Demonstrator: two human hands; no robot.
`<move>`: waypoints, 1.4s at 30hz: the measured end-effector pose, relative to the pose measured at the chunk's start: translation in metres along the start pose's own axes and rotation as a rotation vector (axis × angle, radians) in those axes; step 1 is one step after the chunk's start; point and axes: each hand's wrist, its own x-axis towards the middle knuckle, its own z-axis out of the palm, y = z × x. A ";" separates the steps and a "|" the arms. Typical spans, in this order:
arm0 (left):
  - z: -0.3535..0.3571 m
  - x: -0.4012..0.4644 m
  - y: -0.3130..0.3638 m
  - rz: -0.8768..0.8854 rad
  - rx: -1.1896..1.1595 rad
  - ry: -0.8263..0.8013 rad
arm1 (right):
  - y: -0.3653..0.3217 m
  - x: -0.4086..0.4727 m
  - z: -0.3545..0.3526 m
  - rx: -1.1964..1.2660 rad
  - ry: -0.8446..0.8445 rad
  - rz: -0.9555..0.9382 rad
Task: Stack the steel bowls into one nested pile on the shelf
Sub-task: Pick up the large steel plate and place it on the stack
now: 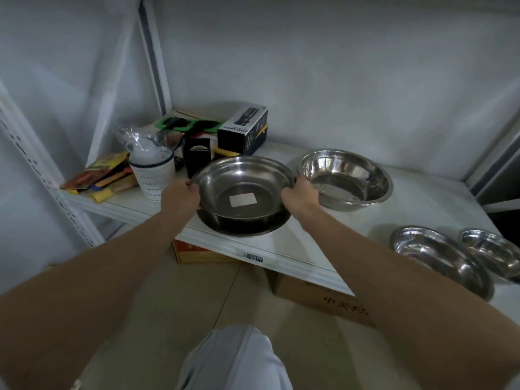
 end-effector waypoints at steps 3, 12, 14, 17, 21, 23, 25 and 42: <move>0.005 0.006 -0.014 -0.002 0.089 -0.062 | 0.008 0.005 0.004 -0.140 -0.023 0.038; 0.011 0.012 -0.022 -0.088 0.171 -0.055 | 0.024 0.014 0.014 -0.140 -0.147 0.073; 0.013 0.013 -0.026 -0.149 0.062 -0.092 | 0.027 0.016 0.015 -0.117 -0.162 0.077; 0.017 0.012 -0.024 -0.233 -0.084 -0.097 | 0.027 0.017 0.015 -0.095 -0.172 0.074; 0.019 0.008 -0.020 -0.204 -0.035 -0.097 | 0.027 0.017 0.013 -0.047 -0.198 0.106; 0.021 0.003 -0.017 -0.013 0.322 -0.031 | 0.028 0.015 0.011 -0.019 -0.190 0.118; 0.031 -0.001 -0.009 0.226 0.484 0.058 | 0.030 0.017 0.001 -0.099 -0.051 0.002; 0.107 -0.064 0.058 0.581 0.438 -0.329 | 0.080 0.046 -0.077 -0.994 0.088 -0.349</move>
